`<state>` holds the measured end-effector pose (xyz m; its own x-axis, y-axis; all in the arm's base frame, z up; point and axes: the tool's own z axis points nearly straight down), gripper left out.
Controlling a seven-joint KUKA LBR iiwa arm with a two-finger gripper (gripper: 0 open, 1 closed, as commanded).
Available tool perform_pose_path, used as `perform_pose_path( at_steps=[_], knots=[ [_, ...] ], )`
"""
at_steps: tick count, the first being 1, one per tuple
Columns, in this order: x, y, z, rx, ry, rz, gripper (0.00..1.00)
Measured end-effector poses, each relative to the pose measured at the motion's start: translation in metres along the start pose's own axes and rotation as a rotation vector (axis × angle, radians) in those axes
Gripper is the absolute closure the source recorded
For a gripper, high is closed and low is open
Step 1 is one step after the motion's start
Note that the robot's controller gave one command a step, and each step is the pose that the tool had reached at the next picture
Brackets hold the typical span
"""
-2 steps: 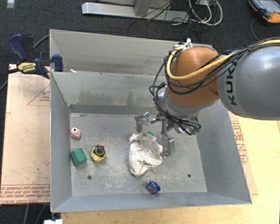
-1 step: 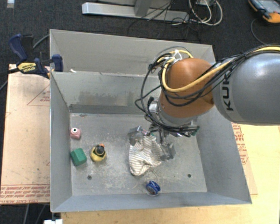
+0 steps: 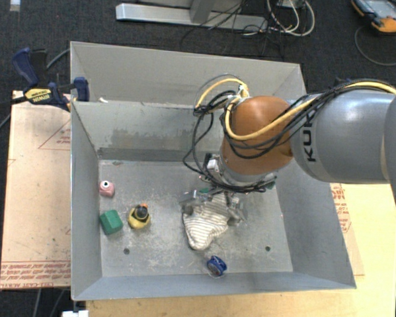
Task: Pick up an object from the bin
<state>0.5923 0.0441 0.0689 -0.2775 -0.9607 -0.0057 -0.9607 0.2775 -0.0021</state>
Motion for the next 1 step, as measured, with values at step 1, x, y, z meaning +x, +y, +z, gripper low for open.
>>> perform_pose_path(
  at_steps=[1],
  knots=[
    [-0.0101,0.0185,-0.0026,-0.001,-0.004,-0.048,1.00]
  ],
)
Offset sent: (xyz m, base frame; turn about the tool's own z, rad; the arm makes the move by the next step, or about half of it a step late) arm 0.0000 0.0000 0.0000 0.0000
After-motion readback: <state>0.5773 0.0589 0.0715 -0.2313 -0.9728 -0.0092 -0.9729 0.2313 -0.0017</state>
